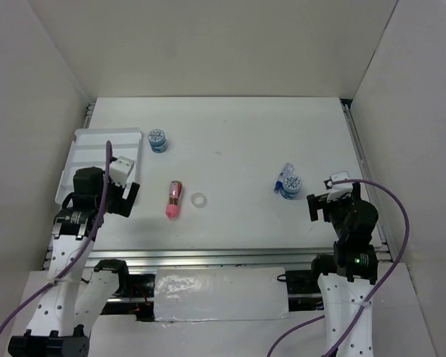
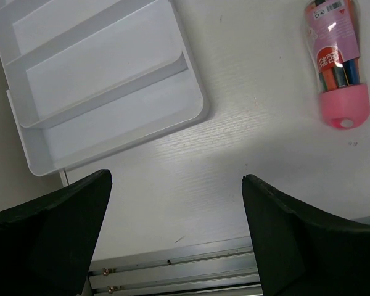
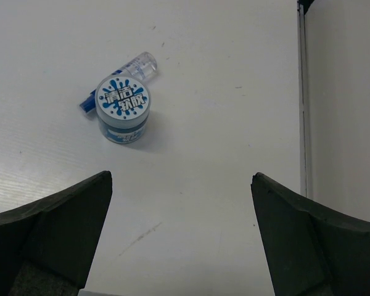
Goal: Sort the stationery into containers
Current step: Pick up the stationery from the center of the board.
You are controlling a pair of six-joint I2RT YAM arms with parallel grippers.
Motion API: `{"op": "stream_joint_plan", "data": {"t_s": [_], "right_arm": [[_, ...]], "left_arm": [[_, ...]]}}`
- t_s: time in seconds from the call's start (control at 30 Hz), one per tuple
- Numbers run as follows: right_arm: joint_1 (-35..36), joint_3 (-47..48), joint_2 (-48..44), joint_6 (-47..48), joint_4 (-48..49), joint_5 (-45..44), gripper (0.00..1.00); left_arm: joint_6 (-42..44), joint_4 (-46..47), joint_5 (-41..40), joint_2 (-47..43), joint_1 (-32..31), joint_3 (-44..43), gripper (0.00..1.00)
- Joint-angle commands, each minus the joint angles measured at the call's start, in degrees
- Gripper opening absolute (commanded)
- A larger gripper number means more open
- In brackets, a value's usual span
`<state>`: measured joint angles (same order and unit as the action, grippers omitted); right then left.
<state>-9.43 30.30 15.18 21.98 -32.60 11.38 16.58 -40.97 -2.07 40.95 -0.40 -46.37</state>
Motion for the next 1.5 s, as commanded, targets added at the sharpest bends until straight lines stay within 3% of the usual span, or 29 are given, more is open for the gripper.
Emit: {"op": "stream_joint_plan", "data": {"t_s": [0.0, 0.23, 0.43, 0.53, 0.73, 1.07, 1.47], "right_arm": [[-0.3, 0.5, 0.8, -0.1, 0.6, 0.0, 1.0], [-1.2, 1.5, 3.7, 0.3, -1.7, 1.5, 1.0], [-1.1, 4.3, 5.9, 0.1, -1.1, 2.2, 1.0], [-1.1, 10.5, 13.8, -1.8, -1.1, 5.3, 1.0], [-1.1, 21.2, 26.9, -9.7, -3.1, 11.3, 1.0], [-1.2, 16.1, 29.1, -12.1, 0.6, 12.5, 1.0], [-1.2, 13.6, 30.2, -11.7, 2.1, 12.3, 1.0]], "left_arm": [[-0.3, 3.0, -1.0, 2.8, 0.2, -1.7, 0.99], [-6.5, 6.5, 3.8, 18.0, 0.2, -14.2, 0.99], [-12.0, 5.4, 10.7, 37.0, 0.1, -34.0, 0.99], [-13.2, 4.5, 13.0, 45.2, 0.2, -40.2, 0.98], [-15.6, 7.9, 12.6, 57.2, 0.1, -46.3, 0.97], [-18.7, 9.6, 12.5, 74.2, -0.2, -55.7, 0.97], [-18.9, 10.3, 6.6, 85.0, -4.2, -64.5, 0.95]]}}
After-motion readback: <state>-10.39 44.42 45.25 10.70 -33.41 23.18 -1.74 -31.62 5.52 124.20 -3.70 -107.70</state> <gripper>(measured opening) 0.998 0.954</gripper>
